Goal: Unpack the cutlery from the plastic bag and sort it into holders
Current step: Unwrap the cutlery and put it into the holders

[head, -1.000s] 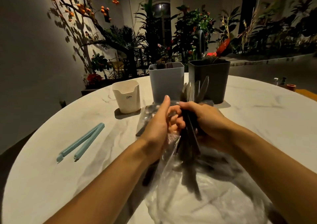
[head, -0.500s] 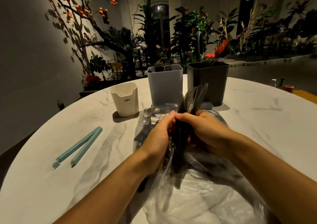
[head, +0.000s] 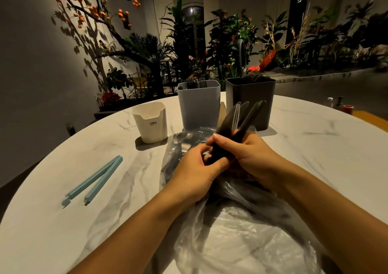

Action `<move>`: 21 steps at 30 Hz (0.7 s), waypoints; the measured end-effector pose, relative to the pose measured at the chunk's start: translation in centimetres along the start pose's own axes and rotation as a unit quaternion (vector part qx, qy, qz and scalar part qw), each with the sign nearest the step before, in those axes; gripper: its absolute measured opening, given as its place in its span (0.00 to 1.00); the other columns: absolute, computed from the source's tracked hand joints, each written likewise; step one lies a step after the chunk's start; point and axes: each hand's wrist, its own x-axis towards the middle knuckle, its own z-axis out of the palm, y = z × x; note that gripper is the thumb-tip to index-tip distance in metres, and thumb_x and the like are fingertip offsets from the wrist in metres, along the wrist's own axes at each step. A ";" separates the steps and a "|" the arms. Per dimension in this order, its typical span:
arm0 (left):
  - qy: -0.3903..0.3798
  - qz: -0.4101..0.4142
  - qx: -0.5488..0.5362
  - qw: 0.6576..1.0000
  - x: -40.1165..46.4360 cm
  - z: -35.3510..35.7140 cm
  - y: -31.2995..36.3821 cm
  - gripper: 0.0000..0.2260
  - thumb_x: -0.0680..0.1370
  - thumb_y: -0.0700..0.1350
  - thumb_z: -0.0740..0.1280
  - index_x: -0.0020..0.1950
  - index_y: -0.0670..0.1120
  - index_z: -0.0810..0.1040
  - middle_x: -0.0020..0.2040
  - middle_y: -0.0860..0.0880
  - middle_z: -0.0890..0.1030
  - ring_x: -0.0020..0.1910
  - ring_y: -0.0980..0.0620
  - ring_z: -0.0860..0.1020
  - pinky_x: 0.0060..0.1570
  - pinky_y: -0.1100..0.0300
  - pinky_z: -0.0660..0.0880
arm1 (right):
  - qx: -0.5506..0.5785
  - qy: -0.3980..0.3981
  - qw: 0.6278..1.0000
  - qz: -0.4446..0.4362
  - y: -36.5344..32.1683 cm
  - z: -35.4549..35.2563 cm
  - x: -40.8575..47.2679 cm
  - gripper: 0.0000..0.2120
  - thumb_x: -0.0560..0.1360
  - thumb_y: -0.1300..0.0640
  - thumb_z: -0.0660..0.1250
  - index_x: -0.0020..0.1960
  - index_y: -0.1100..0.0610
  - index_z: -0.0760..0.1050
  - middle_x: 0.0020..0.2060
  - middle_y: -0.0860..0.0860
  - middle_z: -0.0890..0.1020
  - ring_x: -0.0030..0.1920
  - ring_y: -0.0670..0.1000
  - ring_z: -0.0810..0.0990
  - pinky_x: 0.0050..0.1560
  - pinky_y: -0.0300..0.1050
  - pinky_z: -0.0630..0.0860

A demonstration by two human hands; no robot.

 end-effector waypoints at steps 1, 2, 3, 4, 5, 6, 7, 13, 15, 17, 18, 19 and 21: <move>0.004 -0.002 0.012 1.000 -0.1 0.1 0.0 0.11 0.80 0.43 0.69 0.56 0.59 0.76 0.45 0.60 0.85 0.48 0.62 0.84 0.47 0.66 0.80 | -0.011 0.006 1.000 -0.010 0.1 0.0 0.0 0.10 0.77 0.52 0.67 0.50 0.57 0.83 0.45 0.56 0.87 0.48 0.55 0.86 0.55 0.56 0.82; 0.007 -0.004 0.023 1.000 -0.1 0.1 -0.1 0.10 0.81 0.43 0.67 0.58 0.57 0.77 0.47 0.57 0.86 0.49 0.60 0.84 0.49 0.63 0.80 | -0.022 0.012 0.999 -0.019 0.1 0.2 0.1 0.10 0.78 0.52 0.66 0.50 0.57 0.83 0.44 0.56 0.87 0.48 0.55 0.86 0.54 0.54 0.82; 0.009 -0.004 0.034 0.999 -0.1 0.3 -0.2 0.09 0.82 0.44 0.66 0.60 0.55 0.78 0.50 0.56 0.86 0.50 0.59 0.84 0.52 0.60 0.81 | -0.033 0.017 0.999 -0.024 0.2 0.2 0.1 0.11 0.78 0.52 0.66 0.49 0.57 0.83 0.44 0.56 0.87 0.47 0.54 0.86 0.53 0.53 0.83; 0.008 -0.002 0.047 0.999 -0.2 0.4 -0.3 0.09 0.82 0.45 0.65 0.60 0.55 0.78 0.52 0.55 0.86 0.52 0.59 0.84 0.54 0.59 0.81 | -0.042 0.020 0.999 -0.024 0.2 0.3 0.1 0.12 0.78 0.51 0.66 0.50 0.58 0.83 0.43 0.56 0.87 0.46 0.53 0.86 0.50 0.50 0.83; 0.008 0.000 0.059 0.998 -0.1 0.5 -0.5 0.09 0.83 0.46 0.64 0.61 0.57 0.77 0.53 0.55 0.85 0.53 0.59 0.83 0.56 0.58 0.80 | -0.046 0.023 0.999 -0.019 0.3 0.3 0.1 0.13 0.78 0.50 0.66 0.51 0.58 0.82 0.42 0.55 0.86 0.45 0.53 0.86 0.47 0.47 0.83; 0.005 0.001 0.067 0.998 -0.1 0.7 -0.6 0.08 0.84 0.47 0.62 0.60 0.58 0.77 0.54 0.56 0.84 0.54 0.60 0.82 0.58 0.57 0.80 | -0.047 0.026 0.998 -0.014 0.2 0.2 0.1 0.14 0.77 0.48 0.66 0.52 0.59 0.81 0.43 0.55 0.86 0.45 0.53 0.86 0.45 0.45 0.83; 0.003 -0.002 0.064 0.998 -0.1 0.7 -0.6 0.08 0.84 0.47 0.61 0.59 0.58 0.77 0.54 0.56 0.84 0.55 0.60 0.82 0.58 0.57 0.80 | -0.047 0.030 0.998 -0.011 0.2 0.2 0.2 0.16 0.76 0.47 0.66 0.53 0.59 0.80 0.43 0.55 0.86 0.45 0.53 0.86 0.44 0.45 0.84; 0.000 -0.019 0.007 1.000 0.2 0.5 -0.4 0.10 0.85 0.49 0.58 0.60 0.55 0.78 0.53 0.54 0.85 0.54 0.57 0.82 0.60 0.54 0.78 | 0.024 -0.010 0.997 0.071 -0.3 0.3 0.3 0.30 0.76 0.33 0.54 0.58 0.54 0.81 0.45 0.52 0.86 0.45 0.52 0.86 0.46 0.46 0.82; 0.013 -0.022 -0.016 1.000 0.4 0.4 -0.3 0.11 0.85 0.48 0.57 0.53 0.51 0.79 0.43 0.53 0.83 0.44 0.54 0.81 0.51 0.57 0.80 | 0.104 -0.005 0.991 0.084 -0.4 0.2 0.5 0.34 0.79 0.33 0.51 0.62 0.59 0.78 0.35 0.50 0.79 0.33 0.50 0.79 0.38 0.42 0.77; 0.018 -0.040 -0.077 0.996 0.5 0.1 0.0 0.13 0.86 0.46 0.57 0.49 0.45 0.78 0.37 0.50 0.80 0.37 0.53 0.78 0.41 0.62 0.78 | 0.131 0.022 0.988 0.080 -0.4 0.1 0.4 0.30 0.82 0.39 0.52 0.60 0.64 0.76 0.29 0.49 0.75 0.29 0.46 0.74 0.33 0.41 0.75; 0.018 -0.051 -0.107 0.993 0.5 0.0 0.2 0.13 0.86 0.46 0.56 0.49 0.43 0.78 0.37 0.49 0.80 0.37 0.53 0.77 0.40 0.62 0.78 | 0.123 0.028 0.989 0.076 -0.3 0.0 0.3 0.26 0.83 0.43 0.53 0.58 0.65 0.76 0.29 0.50 0.76 0.30 0.47 0.76 0.34 0.43 0.78; 0.017 -0.059 -0.129 0.990 0.5 -0.2 0.4 0.14 0.86 0.46 0.56 0.50 0.41 0.79 0.39 0.46 0.81 0.38 0.52 0.78 0.42 0.62 0.79 | 0.107 0.025 0.992 0.068 -0.3 0.0 0.1 0.22 0.84 0.47 0.54 0.57 0.64 0.77 0.29 0.51 0.78 0.32 0.49 0.78 0.37 0.44 0.81; 0.014 -0.068 -0.153 0.986 0.6 -0.6 0.8 0.15 0.86 0.46 0.57 0.54 0.39 0.80 0.44 0.43 0.83 0.43 0.49 0.82 0.46 0.61 0.80 | 0.071 0.013 0.996 0.044 -0.3 -0.1 -0.1 0.16 0.83 0.52 0.57 0.56 0.60 0.80 0.36 0.55 0.82 0.38 0.52 0.81 0.45 0.48 0.83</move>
